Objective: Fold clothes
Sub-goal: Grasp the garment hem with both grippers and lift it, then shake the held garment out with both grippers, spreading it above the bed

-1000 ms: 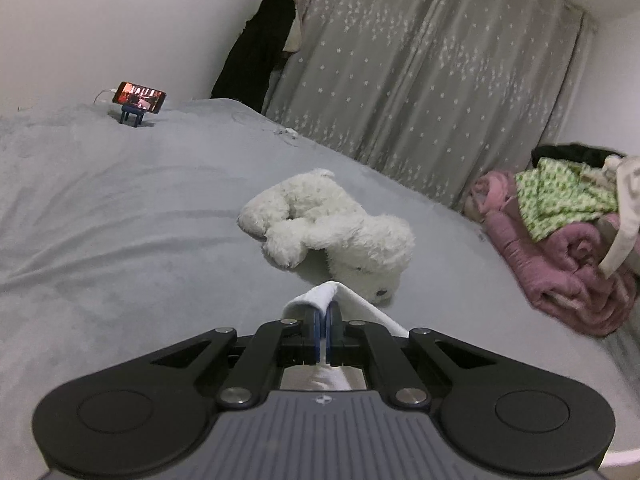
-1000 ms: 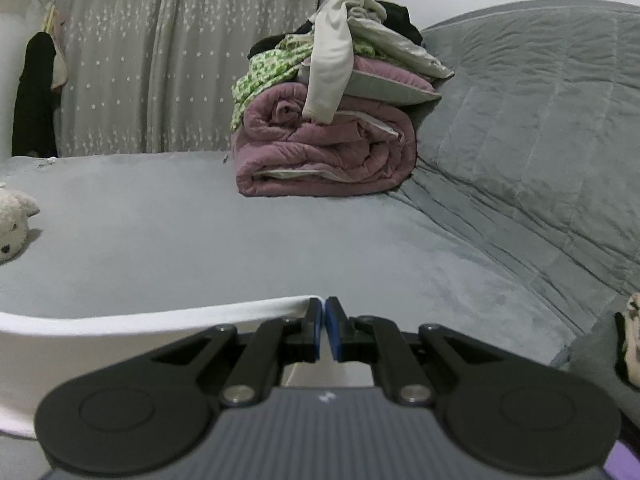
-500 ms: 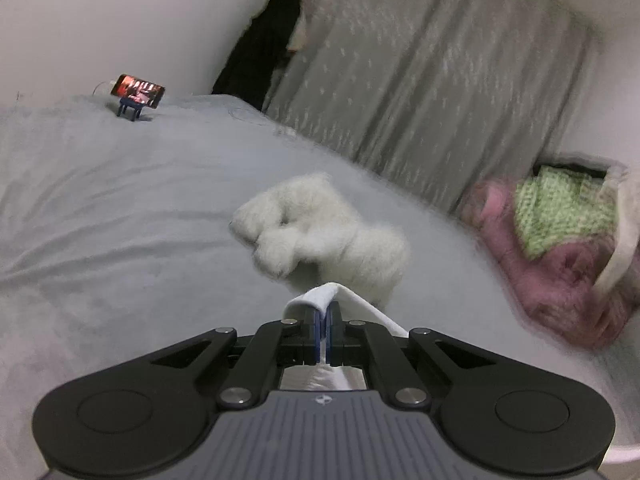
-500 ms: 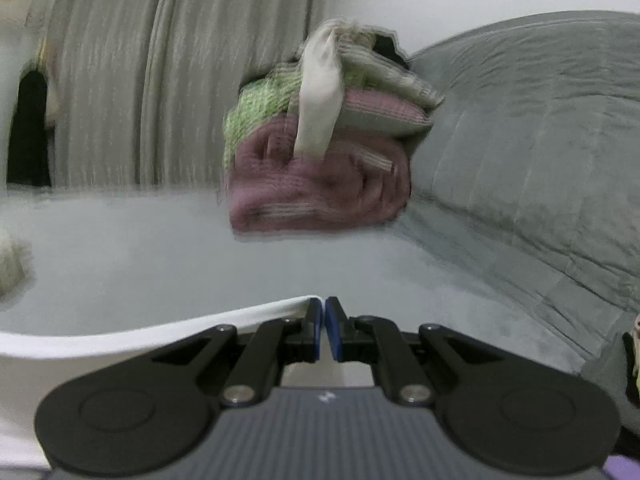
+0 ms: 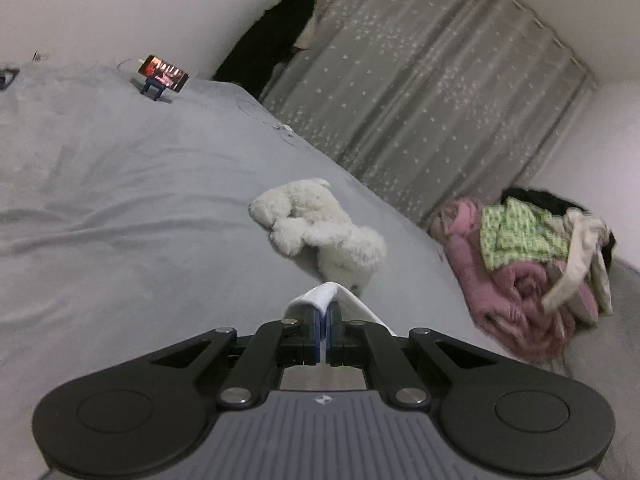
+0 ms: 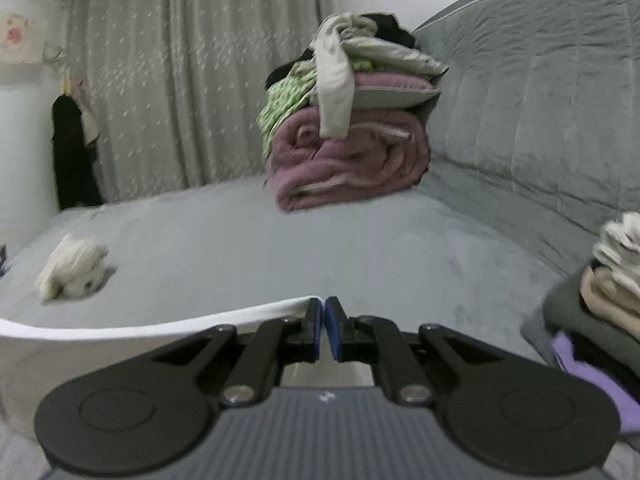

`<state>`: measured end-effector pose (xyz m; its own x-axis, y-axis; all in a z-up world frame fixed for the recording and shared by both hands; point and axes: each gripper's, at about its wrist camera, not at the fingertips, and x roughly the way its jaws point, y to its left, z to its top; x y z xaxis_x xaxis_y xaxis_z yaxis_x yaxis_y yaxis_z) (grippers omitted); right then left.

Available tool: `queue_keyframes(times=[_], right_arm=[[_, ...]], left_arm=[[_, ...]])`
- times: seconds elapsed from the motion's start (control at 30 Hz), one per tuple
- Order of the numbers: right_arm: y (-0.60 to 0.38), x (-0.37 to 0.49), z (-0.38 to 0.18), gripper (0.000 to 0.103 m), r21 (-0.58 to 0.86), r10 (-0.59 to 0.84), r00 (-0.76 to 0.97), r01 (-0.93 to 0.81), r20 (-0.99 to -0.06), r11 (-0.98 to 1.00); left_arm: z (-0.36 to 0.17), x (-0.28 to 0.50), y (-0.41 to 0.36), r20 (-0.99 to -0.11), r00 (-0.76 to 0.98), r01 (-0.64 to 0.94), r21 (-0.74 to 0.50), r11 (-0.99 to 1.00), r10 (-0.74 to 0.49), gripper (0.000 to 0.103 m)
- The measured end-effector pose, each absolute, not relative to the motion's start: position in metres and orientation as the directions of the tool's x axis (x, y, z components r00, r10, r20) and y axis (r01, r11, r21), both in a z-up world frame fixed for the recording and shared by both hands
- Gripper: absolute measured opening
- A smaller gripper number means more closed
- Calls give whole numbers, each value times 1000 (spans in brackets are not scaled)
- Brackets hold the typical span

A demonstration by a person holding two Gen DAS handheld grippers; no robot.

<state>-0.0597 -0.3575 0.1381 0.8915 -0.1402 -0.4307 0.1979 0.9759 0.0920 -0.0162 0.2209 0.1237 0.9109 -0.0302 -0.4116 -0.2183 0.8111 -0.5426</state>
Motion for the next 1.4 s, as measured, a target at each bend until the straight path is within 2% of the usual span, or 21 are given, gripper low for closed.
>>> queue_keyframes(times=[0.23,0.47,0.63,0.93,1.1,1.2,1.4], right_arm=[[-353,-138,131,5,86,-82,868,142,-490,986],[-321,-195,108,5,-23,-43,819,37,-572,999],[-316,-219,104,5,-20,-37,803,31,-594,999],[-324,-249,143,5,-26,-74,860,70,-504,997],[-329,-256,164,5,-26,-106,892,105,-440,994],[-329,-265,180,5,-35,-135,921,132,-364,991],[-334,-285,223,5,5,-161,966,165,-200,986]], left_arm=[[102,-79,235,-527,849,-245,-458,854,-40,1],[84,-122,249,-582,811,-221,-392,893,-55,1],[77,-139,247,-616,785,-193,-335,922,-60,1],[104,-166,251,-474,870,-95,-431,897,-135,1],[128,-181,254,-385,914,-84,-493,866,-131,1],[153,-199,263,-279,951,-53,-573,818,-133,1],[190,-215,271,-212,974,-77,-638,766,-78,1]])
